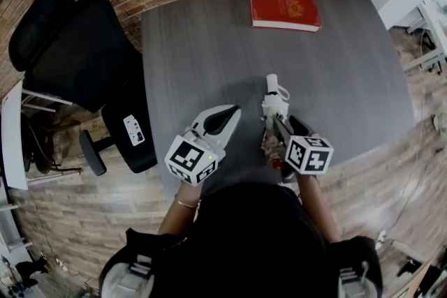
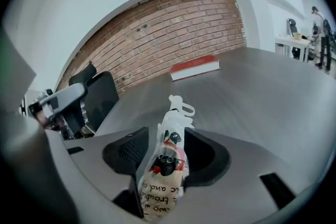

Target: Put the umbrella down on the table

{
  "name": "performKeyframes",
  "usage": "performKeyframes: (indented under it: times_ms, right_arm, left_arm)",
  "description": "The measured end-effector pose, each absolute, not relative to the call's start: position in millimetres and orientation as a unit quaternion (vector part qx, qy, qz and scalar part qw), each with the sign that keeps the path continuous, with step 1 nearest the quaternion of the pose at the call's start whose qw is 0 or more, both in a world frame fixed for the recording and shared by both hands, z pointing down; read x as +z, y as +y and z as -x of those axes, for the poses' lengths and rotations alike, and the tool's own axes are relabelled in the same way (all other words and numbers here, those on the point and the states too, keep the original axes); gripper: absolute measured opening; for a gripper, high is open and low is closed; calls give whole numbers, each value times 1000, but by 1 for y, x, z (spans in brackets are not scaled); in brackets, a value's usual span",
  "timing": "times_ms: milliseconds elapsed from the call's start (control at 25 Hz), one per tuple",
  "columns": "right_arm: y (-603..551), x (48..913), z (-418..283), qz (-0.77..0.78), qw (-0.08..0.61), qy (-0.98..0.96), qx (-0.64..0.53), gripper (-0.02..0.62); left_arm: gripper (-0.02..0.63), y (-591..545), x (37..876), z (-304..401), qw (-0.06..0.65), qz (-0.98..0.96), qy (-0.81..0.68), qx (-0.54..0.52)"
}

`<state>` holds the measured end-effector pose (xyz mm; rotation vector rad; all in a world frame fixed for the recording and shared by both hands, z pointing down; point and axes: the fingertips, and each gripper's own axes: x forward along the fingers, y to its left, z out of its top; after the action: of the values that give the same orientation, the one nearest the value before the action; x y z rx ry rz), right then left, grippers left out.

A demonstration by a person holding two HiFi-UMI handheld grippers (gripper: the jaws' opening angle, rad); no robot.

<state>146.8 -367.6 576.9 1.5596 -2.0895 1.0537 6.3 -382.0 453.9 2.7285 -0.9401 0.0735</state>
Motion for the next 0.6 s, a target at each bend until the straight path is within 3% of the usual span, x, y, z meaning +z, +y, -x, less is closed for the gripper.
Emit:
performKeyframes:
  times_ms: [360, 600]
  right_arm:
    - [-356, 538, -157, -572, 106, -736, 346, 11]
    - [-348, 501, -159, -581, 75, -747, 314, -2]
  left_arm:
    - [2, -364, 443, -12, 112, -941, -319, 25]
    - [2, -353, 434, -11, 111, -940, -321, 18]
